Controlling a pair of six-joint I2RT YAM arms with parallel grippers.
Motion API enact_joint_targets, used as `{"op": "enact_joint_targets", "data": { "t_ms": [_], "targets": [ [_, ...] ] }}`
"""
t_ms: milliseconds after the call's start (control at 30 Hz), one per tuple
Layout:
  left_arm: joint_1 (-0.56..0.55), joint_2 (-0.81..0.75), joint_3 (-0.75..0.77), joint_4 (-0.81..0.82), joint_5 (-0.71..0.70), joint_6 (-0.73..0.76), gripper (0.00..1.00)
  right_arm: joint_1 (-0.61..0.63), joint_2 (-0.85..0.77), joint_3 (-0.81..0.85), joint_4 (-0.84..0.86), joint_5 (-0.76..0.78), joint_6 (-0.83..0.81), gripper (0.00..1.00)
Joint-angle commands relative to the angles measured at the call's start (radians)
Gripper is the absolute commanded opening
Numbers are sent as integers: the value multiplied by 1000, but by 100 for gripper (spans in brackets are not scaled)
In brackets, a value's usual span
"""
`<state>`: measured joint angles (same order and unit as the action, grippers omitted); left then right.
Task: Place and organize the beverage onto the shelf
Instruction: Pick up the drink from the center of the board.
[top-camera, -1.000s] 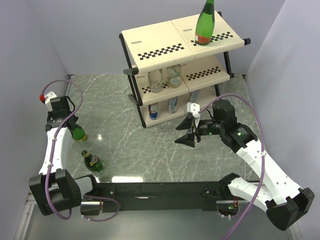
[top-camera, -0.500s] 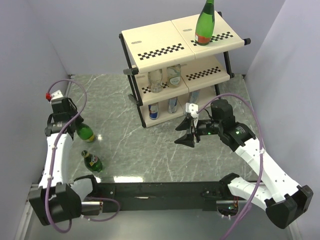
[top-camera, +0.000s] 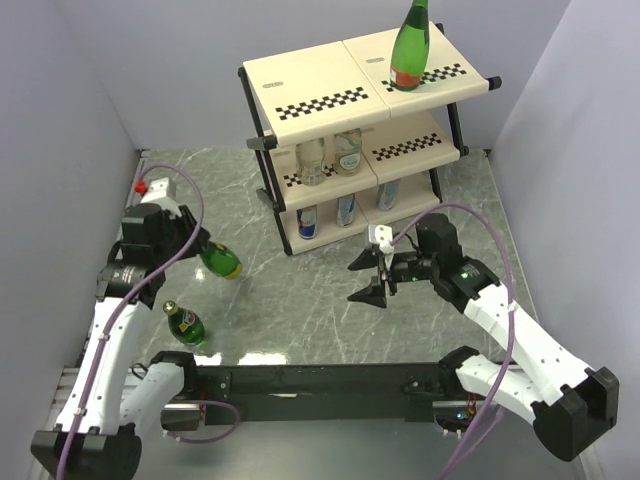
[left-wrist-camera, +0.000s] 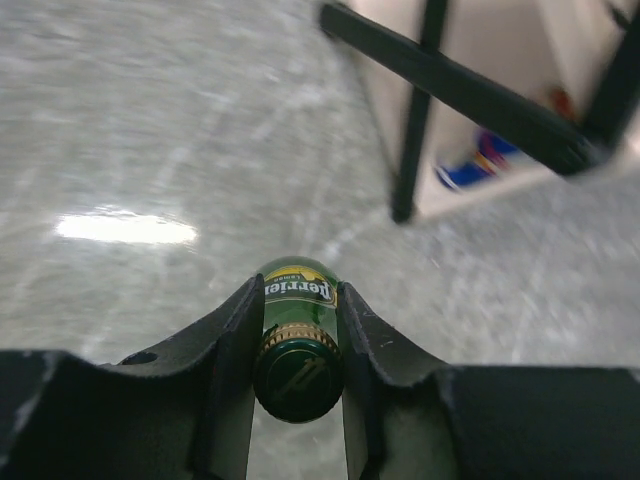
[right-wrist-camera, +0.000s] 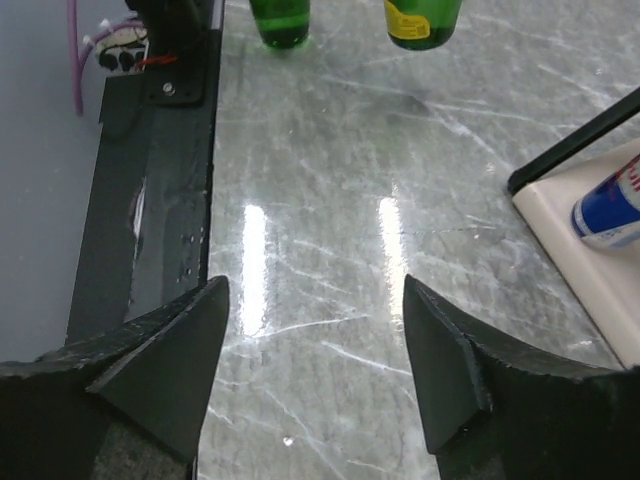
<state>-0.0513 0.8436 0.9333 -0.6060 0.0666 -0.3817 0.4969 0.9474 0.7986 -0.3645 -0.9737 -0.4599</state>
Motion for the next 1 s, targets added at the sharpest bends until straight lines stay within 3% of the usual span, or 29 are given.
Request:
{"op": "enact_joint_targets", "data": {
  "t_ms": [0, 300, 533, 767, 967],
  "targets": [
    [-70, -61, 84, 60, 90, -28, 0, 22, -48, -45, 148, -20, -8, 77],
    [-257, -94, 67, 87, 225, -97, 0, 170, -39, -93, 286, 113, 58, 80],
    [-485, -11, 120, 178, 118, -164, 0, 290, -49, -151, 525, 320, 259, 80],
    [-758, 167, 323, 155, -103, -171, 0, 325, -64, -157, 621, 524, 398, 83],
    [-846, 293, 467, 149, -159, -152, 0, 330, -59, -138, 615, 630, 492, 88]
  ]
}}
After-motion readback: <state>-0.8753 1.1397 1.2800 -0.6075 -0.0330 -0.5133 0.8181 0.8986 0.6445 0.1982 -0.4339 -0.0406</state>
